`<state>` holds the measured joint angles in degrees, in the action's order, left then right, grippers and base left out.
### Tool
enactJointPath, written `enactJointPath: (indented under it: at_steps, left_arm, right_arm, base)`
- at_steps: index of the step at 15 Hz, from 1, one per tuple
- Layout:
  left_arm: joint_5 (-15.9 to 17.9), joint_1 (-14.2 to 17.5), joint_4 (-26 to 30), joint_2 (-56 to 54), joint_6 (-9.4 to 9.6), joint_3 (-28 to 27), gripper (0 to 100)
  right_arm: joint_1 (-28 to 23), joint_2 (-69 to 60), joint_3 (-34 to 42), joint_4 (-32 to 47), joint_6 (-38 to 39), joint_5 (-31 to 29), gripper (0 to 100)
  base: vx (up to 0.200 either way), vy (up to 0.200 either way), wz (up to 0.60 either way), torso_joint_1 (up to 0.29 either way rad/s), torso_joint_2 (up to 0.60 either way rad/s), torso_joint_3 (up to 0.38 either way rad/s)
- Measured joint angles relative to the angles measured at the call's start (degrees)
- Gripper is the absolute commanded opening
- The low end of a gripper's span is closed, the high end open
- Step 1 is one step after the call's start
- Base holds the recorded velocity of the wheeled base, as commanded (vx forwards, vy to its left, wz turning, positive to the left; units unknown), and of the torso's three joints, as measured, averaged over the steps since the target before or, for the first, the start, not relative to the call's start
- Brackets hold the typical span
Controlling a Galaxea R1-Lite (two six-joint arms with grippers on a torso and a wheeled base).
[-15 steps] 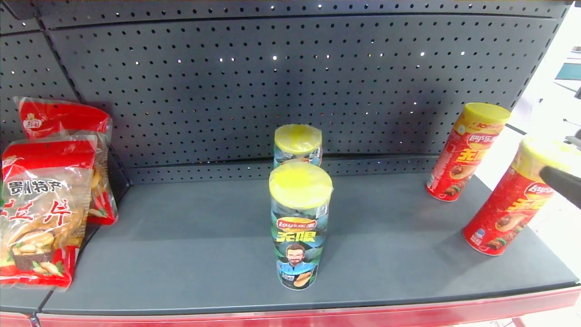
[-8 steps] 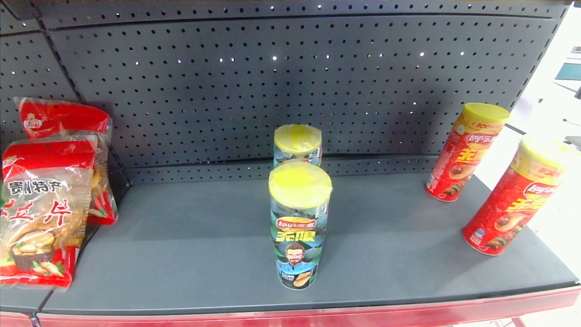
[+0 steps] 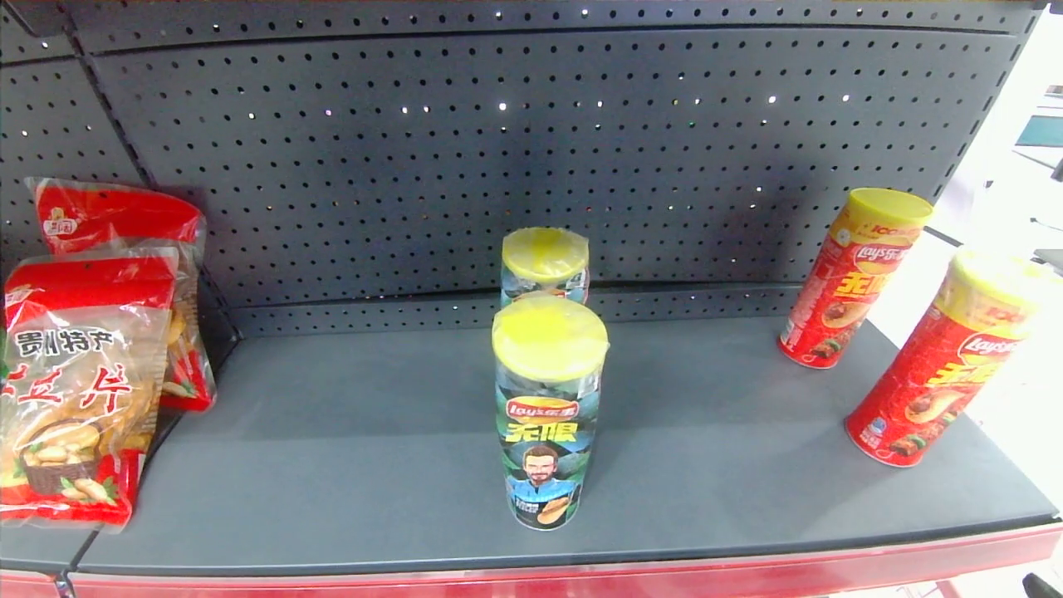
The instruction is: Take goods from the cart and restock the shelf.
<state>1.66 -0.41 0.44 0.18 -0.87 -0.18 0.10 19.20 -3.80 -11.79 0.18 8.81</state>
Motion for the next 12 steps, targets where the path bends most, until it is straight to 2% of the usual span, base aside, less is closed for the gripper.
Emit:
enactJointPath:
  at_steps: [2, 3, 5, 6, 9, 11, 12]
  left_arm:
    - [0.00, 0.01, 0.00, 0.00, 0.00, 0.00, 100]
    - [0.00, 0.01, 0.00, 0.00, 0.02, 0.00, 100]
    - [0.00, 0.00, 0.00, 0.00, 0.00, 0.00, 100]
    - [0.00, 0.00, 0.00, 0.00, 0.00, 0.00, 100]
    - [0.00, 0.04, 0.00, 0.00, 0.00, 0.00, 100]
    - [0.00, 0.04, 0.00, 0.00, 0.00, 0.00, 100]
    - [0.00, 0.01, -0.01, 0.00, 0.00, 0.00, 100]
  right_arm:
    - [-2.24, -6.45, 2.57, 5.39, -0.43, -1.84, 100]
    - [-2.71, -9.28, 3.12, 7.08, -0.32, -5.16, 100]
    - [-1.85, -12.90, 3.60, 8.23, 0.57, -10.12, 100]
    - [-1.22, -14.65, 3.69, 8.64, 0.55, -10.70, 100]
    - [-0.43, -17.99, 3.80, 8.07, 0.26, -8.97, 100]
    - [-0.39, -18.80, 3.80, 8.07, -1.38, -4.33, 100]
    - [-0.48, -18.98, 3.80, 8.20, -1.40, -3.89, 100]
  base:
    - [0.000, 0.000, 0.00, 0.000, 0.00, 0.000]
    - [0.000, 0.000, 0.00, 0.000, 0.00, 0.000]
    - [0.000, 0.000, 0.00, 0.000, 0.00, 0.000]
    - [0.000, 0.000, 0.00, 0.000, 0.00, 0.000]
    - [0.000, 0.000, 0.00, 0.000, 0.00, 0.000]
    - [0.000, 0.000, 0.00, 0.000, 0.00, 0.000]
    - [0.000, 0.000, 0.00, 0.000, 0.00, 0.000]
